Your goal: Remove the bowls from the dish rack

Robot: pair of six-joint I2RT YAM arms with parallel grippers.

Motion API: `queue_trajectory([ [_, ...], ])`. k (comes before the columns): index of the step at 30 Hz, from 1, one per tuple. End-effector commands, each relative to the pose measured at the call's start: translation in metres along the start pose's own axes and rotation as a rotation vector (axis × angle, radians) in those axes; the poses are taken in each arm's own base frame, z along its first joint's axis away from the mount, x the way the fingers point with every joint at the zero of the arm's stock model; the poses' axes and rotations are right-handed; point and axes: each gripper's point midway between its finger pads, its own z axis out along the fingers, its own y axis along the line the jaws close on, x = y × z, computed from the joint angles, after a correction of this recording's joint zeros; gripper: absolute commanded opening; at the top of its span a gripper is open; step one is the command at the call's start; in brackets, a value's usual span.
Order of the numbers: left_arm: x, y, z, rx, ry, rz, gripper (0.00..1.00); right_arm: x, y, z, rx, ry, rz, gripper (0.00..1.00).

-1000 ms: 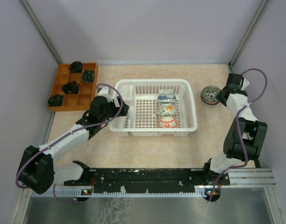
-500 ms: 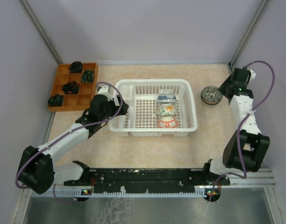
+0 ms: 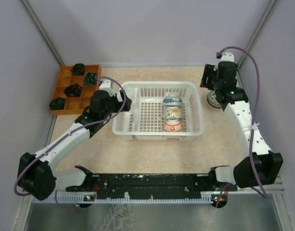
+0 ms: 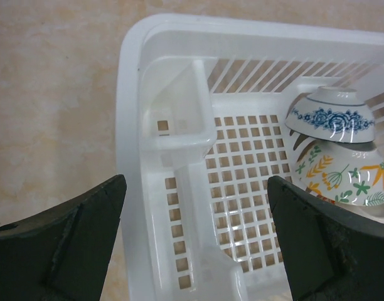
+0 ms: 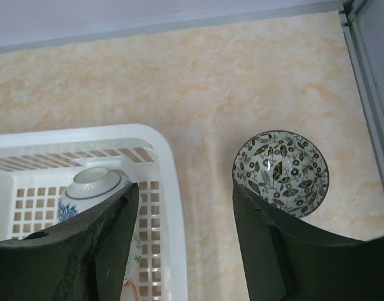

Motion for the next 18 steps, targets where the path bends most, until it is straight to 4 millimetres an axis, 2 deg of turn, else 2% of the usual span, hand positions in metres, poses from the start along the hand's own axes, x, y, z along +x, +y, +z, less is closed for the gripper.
queue_trajectory([
  [1, -0.043, -0.011, -0.011, 0.025, -0.115, 0.014, 0.99, -0.024, 0.037, -0.017, -0.087, -0.087, -0.17, 0.62],
  [7, -0.03, -0.002, -0.013, -0.003, -0.098, 0.007, 0.99, -0.006, 0.08, -0.016, -0.146, -0.042, -0.281, 0.63],
  [12, -0.031, 0.009, -0.019, -0.053, -0.102, 0.024, 0.99, 0.017, 0.124, -0.018, -0.104, -0.012, -0.516, 0.7],
  [13, -0.028, 0.012, -0.019, -0.071, -0.092, 0.032, 0.99, 0.024, 0.137, -0.018, -0.098, -0.001, -0.575, 0.71],
  [18, -0.005, 0.025, -0.019, -0.111, -0.042, 0.04, 0.99, 0.052, 0.162, -0.004, -0.027, 0.077, -0.802, 0.84],
])
